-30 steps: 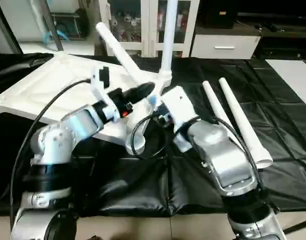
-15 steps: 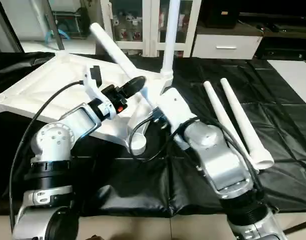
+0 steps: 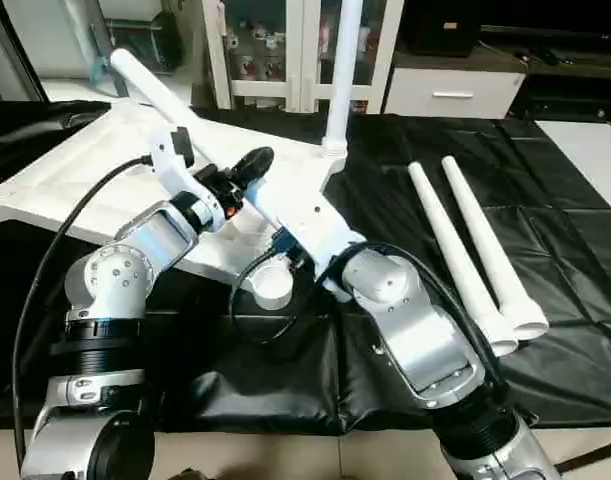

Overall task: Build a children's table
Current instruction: Pick table leg

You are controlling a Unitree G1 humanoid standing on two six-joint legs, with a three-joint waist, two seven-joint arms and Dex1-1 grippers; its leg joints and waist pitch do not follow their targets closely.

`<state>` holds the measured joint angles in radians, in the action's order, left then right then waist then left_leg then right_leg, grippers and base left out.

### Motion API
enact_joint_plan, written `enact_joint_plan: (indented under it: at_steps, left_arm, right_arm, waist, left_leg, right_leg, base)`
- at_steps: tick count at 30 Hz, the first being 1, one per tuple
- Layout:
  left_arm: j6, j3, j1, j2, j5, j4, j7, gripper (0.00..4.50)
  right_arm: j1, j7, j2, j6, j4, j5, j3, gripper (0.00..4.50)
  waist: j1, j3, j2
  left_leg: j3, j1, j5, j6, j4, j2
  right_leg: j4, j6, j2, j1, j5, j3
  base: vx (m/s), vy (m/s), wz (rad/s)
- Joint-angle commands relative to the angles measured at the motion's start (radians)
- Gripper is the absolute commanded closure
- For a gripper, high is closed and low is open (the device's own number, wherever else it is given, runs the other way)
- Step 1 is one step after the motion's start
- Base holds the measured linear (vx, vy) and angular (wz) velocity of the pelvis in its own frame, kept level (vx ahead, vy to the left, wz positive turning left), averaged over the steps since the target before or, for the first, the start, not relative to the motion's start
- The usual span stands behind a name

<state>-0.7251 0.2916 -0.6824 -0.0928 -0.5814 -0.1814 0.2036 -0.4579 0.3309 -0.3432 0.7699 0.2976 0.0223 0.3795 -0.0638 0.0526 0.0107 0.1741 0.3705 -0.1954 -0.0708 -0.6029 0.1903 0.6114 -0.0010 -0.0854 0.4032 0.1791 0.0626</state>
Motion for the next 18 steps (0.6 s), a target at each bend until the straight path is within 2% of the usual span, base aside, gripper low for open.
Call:
enact_joint_plan:
  at_steps: [1, 10, 18]
  left_arm:
    - [-0.021, 0.004, -0.021, -0.01, -0.033, 0.015, 0.001, 1.46]
    - [-0.084, 0.038, -0.015, -0.032, -0.137, 0.035, 0.008, 2.32]
    - [-0.105, 0.053, -0.027, -0.022, -0.175, 0.02, 0.021, 2.56]
  right_arm:
    - [-0.005, -0.014, 0.003, -0.019, -0.014, 0.021, -0.018, 2.69]
    - [-0.016, -0.025, -0.012, -0.061, -0.036, 0.08, 0.021, 2.69]
    - [-0.013, -0.014, -0.019, -0.08, -0.035, 0.102, 0.039, 2.69]
  waist:
    - [-0.003, -0.071, -0.01]
    - [-0.002, -0.071, -0.008]
    - [-0.001, -0.071, -0.003]
  left_leg:
    - [-0.006, -0.007, -0.082, 0.017, 0.061, 0.023]
    - [-0.006, -0.008, -0.084, 0.019, 0.06, 0.022]
    - [-0.007, -0.009, -0.093, 0.02, 0.06, 0.022]
  right_leg:
    - [-0.058, -0.201, -0.044, -0.06, 0.075, -0.044]
    - [-0.059, -0.204, -0.042, -0.06, 0.07, -0.043]
    - [-0.058, -0.206, -0.041, -0.062, 0.061, -0.042]
  base:
    - [0.0, 0.0, 0.0]
    - [0.0, 0.0, 0.0]
    - [0.0, 0.0, 0.0]
